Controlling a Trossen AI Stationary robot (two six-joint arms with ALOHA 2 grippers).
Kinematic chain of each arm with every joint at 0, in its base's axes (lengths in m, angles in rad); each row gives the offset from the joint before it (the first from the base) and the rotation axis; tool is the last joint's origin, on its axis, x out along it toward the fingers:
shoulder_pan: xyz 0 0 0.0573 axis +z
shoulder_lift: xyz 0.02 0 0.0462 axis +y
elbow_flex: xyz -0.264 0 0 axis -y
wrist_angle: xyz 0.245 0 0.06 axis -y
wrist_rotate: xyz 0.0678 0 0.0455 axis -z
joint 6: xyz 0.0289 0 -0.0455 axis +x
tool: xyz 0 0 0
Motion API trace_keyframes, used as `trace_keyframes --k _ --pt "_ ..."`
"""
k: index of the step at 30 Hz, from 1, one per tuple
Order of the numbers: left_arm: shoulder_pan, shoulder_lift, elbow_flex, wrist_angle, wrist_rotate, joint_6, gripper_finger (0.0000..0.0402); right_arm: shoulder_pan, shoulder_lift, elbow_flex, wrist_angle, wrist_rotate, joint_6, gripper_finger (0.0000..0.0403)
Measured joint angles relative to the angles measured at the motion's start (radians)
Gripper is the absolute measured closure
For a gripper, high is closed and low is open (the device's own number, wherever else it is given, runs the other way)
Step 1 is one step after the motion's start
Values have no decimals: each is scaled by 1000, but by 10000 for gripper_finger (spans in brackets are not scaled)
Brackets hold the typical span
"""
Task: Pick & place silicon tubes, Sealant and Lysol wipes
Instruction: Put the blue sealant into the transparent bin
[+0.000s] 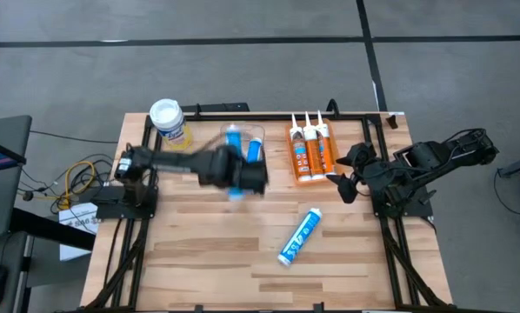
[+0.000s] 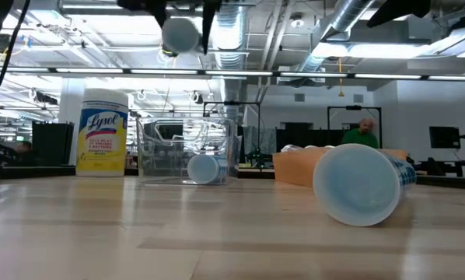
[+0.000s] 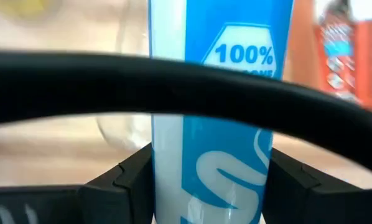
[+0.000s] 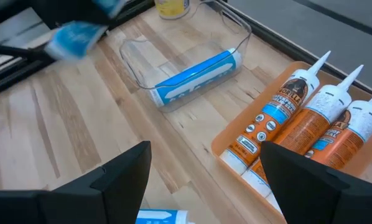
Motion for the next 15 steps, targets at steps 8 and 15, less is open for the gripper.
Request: trace_keyframes --k 8,15 --pt "243 -9 0 5 -4 347 200 0 0 0 49 0 0 108" --pt "371 25 -8 87 16 500 200 0 0 0 62 0 1 108"
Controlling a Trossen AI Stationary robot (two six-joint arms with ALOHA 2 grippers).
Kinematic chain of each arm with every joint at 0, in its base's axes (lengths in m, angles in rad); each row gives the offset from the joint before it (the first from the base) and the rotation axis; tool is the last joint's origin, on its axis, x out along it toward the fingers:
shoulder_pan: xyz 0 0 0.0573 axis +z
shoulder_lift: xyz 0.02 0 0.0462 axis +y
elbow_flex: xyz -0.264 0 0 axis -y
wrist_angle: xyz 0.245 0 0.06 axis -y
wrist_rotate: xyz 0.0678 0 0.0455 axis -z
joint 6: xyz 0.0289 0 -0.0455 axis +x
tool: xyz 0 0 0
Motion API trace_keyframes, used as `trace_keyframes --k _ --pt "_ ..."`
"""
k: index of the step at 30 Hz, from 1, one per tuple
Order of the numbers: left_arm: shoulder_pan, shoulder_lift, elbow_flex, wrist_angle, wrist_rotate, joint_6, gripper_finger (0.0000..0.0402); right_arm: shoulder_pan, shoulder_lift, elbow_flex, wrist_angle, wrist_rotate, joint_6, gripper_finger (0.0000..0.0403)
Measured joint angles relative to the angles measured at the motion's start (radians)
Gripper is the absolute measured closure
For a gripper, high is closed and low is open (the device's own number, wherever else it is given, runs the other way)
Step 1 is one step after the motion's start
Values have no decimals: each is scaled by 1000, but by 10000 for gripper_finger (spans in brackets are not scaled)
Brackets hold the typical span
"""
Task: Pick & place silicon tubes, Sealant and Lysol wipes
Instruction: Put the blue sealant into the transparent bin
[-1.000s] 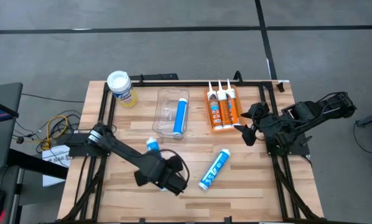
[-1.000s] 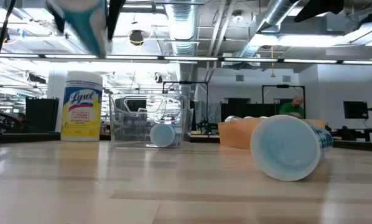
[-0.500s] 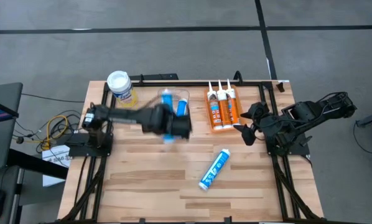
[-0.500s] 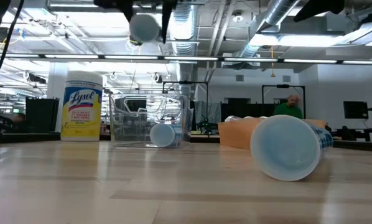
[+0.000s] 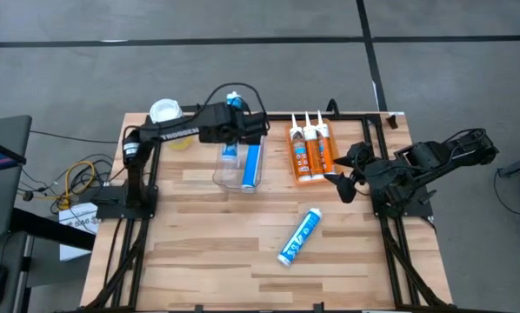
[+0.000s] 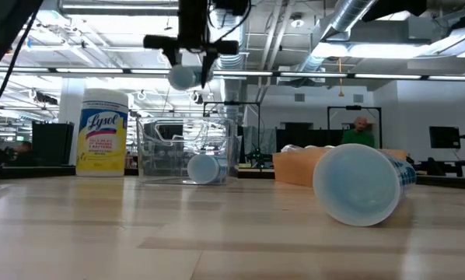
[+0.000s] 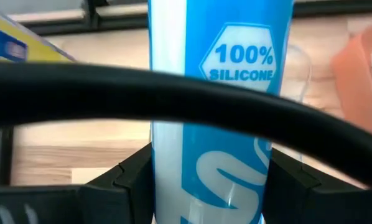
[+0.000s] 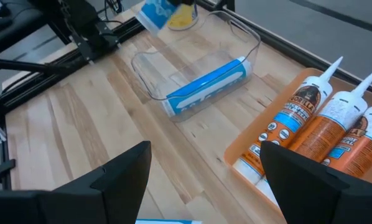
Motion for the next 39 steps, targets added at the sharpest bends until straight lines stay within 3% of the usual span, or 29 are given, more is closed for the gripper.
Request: trace_keyframes --k 9,17,24,28,39 --pt "56 19 -239 145 150 31 200 0 0 0 6 0 0 108" --pt "79 16 -409 412 225 57 200 0 0 0 8 0 0 108" --pt "114 14 -533 490 290 61 201 0 0 0 19 0 0 108" --pt "116 16 -568 546 351 77 201 -5 0 0 21 0 0 108" --pt "112 23 -569 551 397 118 201 -35 0 0 27 0 0 108"
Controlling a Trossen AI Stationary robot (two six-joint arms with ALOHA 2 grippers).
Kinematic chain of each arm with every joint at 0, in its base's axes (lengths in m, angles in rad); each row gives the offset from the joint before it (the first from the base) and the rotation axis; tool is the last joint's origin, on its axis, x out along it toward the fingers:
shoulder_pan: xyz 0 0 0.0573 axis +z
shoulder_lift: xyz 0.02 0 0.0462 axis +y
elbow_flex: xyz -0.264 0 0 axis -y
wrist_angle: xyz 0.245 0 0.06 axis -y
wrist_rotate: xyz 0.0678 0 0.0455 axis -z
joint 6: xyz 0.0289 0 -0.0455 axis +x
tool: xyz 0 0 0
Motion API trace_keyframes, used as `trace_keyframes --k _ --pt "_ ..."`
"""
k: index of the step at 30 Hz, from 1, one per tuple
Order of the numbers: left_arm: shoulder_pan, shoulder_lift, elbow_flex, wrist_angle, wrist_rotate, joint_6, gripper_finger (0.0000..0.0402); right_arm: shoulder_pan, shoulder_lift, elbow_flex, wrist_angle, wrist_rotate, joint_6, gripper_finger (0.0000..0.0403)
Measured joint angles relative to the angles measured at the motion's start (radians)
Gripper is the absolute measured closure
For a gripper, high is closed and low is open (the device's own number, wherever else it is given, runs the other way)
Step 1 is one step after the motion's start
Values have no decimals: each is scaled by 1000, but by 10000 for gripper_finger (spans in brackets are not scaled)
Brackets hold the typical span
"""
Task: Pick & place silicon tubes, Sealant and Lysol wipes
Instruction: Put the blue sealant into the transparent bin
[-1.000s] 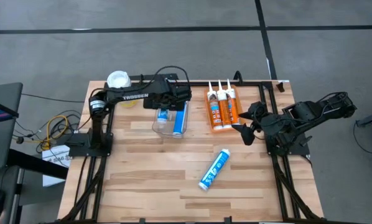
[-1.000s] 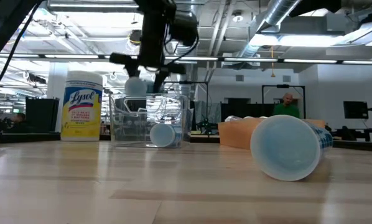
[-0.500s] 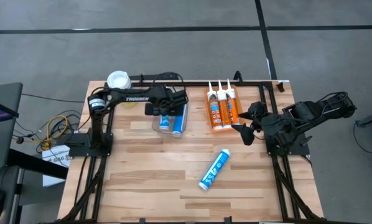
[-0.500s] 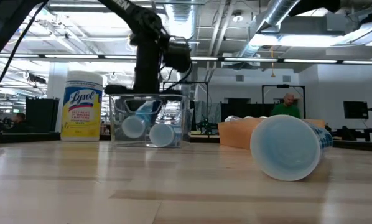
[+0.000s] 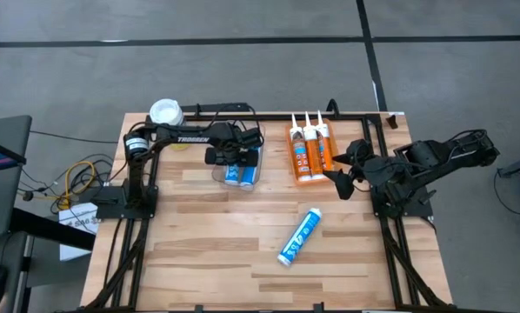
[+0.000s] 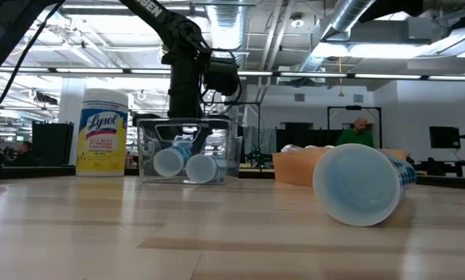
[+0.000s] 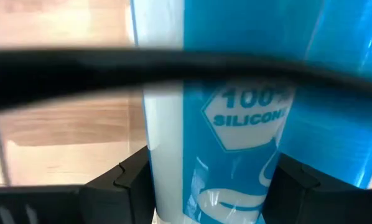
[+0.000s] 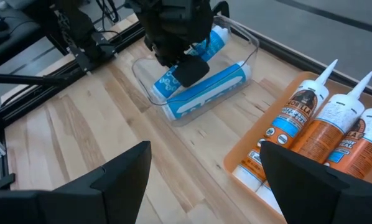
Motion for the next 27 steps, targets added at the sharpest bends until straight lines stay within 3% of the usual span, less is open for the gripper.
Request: trace_keyframes --k 4,10,14,22,27 --pt "-1 7 0 11 11 0 201 1 0 0 12 -1 0 108" --pt "-2 7 0 19 15 3 127 2 0 0 15 -3 0 108" --pt "-2 7 0 23 27 3 99 2 0 0 15 -3 0 108" --pt "-5 -52 65 -30 58 26 89 2 0 0 14 -6 -9 108" --pt "-59 -157 183 -67 -39 56 89 3 0 0 11 -51 -35 108"
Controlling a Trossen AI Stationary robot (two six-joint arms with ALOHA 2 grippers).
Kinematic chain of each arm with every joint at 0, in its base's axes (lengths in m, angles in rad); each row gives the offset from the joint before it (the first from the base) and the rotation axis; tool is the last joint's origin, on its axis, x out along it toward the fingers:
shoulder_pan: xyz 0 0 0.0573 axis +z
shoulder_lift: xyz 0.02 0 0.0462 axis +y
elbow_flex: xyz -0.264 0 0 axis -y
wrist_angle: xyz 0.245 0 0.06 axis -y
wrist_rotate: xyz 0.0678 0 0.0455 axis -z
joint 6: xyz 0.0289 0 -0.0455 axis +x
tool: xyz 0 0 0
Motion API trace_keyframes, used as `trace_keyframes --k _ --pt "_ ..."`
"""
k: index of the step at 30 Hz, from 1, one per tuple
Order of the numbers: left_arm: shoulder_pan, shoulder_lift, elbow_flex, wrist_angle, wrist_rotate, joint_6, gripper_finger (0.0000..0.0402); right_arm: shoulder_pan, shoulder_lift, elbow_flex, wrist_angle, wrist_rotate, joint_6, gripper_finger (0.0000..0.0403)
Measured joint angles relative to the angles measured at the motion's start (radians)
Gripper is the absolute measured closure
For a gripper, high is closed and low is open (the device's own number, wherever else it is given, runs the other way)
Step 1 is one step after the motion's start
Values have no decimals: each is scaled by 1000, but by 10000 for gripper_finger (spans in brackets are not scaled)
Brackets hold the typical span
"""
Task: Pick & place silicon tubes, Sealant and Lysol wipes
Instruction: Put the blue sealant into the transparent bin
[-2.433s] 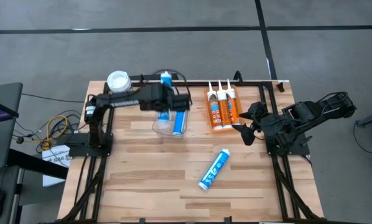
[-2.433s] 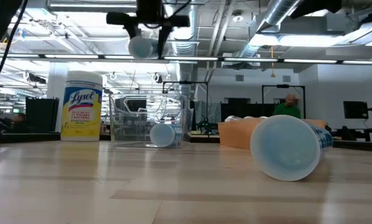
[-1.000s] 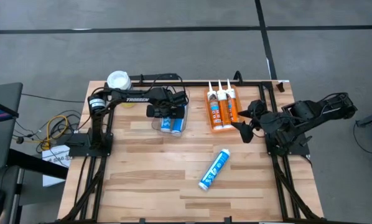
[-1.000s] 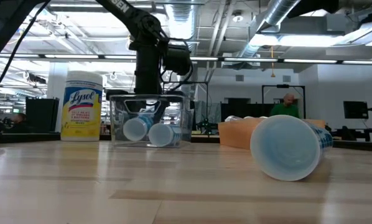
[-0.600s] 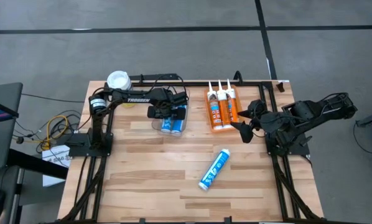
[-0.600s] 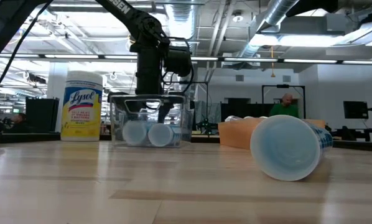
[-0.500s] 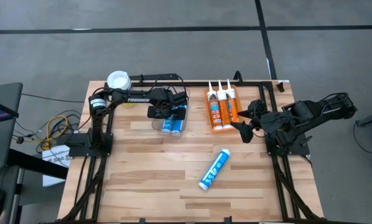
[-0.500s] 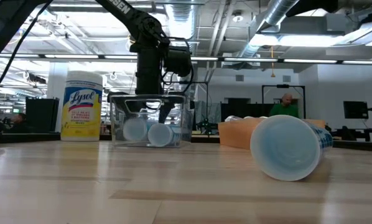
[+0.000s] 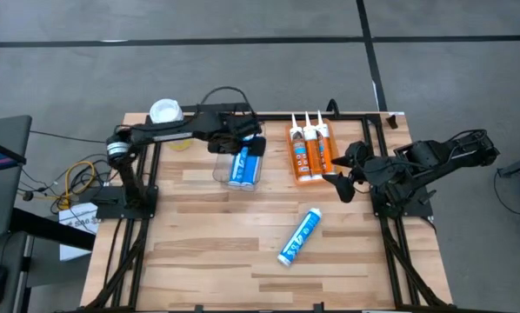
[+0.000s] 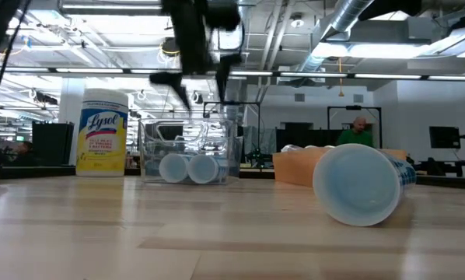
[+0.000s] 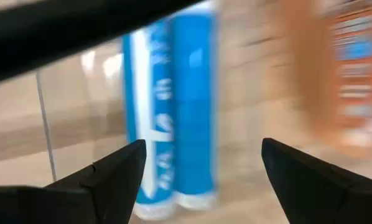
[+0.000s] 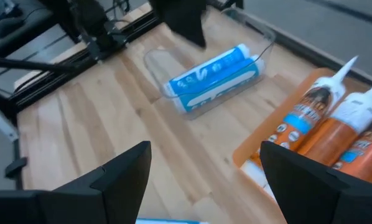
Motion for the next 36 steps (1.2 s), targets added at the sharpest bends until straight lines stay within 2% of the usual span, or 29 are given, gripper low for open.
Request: trace_keyframes --k 4,7,11,22,29,36 --pt "-86 -117 70 -3 -162 76 88 22 0 0 -1 -20 55 108" --pt "-150 -211 74 -13 -285 142 88 42 0 0 -1 -21 186 108" --pt "-202 -319 29 -65 -375 194 88 84 27 1 -1 -23 384 108" --pt "-270 -527 -237 -66 -362 272 88 221 282 1 5 -42 910 108" --pt "-390 -691 -452 84 -391 288 88 265 450 63 2 -122 1222 108" --pt "-460 -809 -620 201 -394 276 88 241 625 149 -20 -273 1422 108"
